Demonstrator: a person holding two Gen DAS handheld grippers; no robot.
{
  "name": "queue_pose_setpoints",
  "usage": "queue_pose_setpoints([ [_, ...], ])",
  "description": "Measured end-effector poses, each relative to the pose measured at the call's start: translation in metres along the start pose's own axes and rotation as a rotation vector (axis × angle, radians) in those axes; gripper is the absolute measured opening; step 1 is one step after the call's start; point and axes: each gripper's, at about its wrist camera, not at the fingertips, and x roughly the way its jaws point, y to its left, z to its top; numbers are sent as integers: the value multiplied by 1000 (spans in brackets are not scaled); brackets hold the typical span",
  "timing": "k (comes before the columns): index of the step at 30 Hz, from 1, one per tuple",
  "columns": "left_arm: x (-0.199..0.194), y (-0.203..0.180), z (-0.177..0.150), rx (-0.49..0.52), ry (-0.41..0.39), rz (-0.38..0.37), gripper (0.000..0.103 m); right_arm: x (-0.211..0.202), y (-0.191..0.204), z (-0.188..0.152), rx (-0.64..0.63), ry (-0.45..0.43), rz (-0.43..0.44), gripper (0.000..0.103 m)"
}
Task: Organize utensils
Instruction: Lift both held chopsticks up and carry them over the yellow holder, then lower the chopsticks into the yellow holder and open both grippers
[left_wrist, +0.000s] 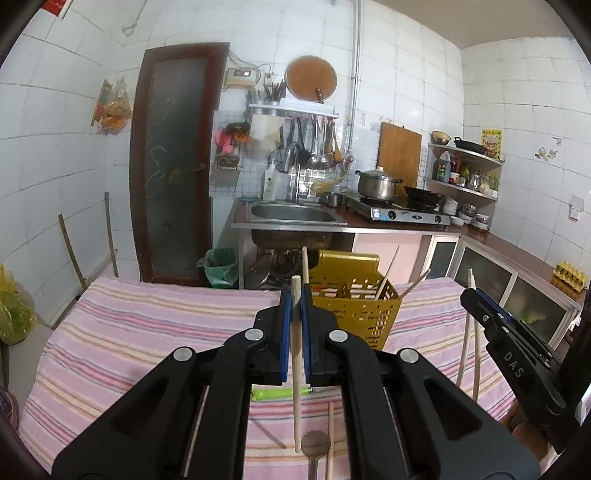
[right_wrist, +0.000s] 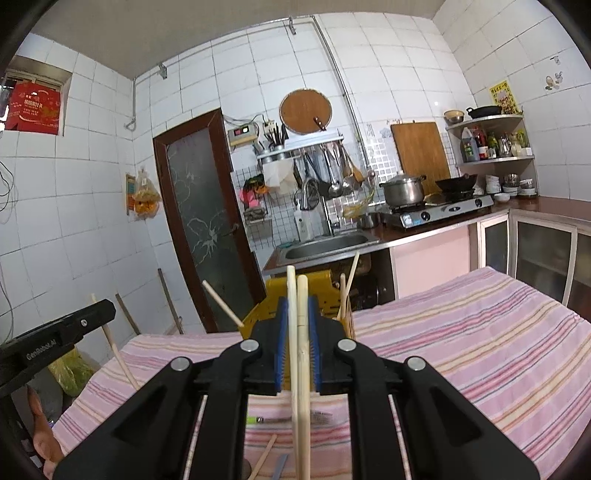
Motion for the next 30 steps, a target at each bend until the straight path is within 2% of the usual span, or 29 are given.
queue_pose_setpoints([
  [4,1,-6,18,18,-33,-14,4,5,2,17,8,-35,6,11],
  [11,16,-15,73,16,-105,-50,4,24,14,69,-12,-144,16,11],
  [19,50,-32,127,30,-205,-70,4,71,16,118,22,-265,24,11],
  [25,88,-38,142,37,-240,-73,4,113,16,123,19,-311,6,11],
  [30,129,-37,135,35,-225,-79,4,139,10,115,12,-339,1,11],
])
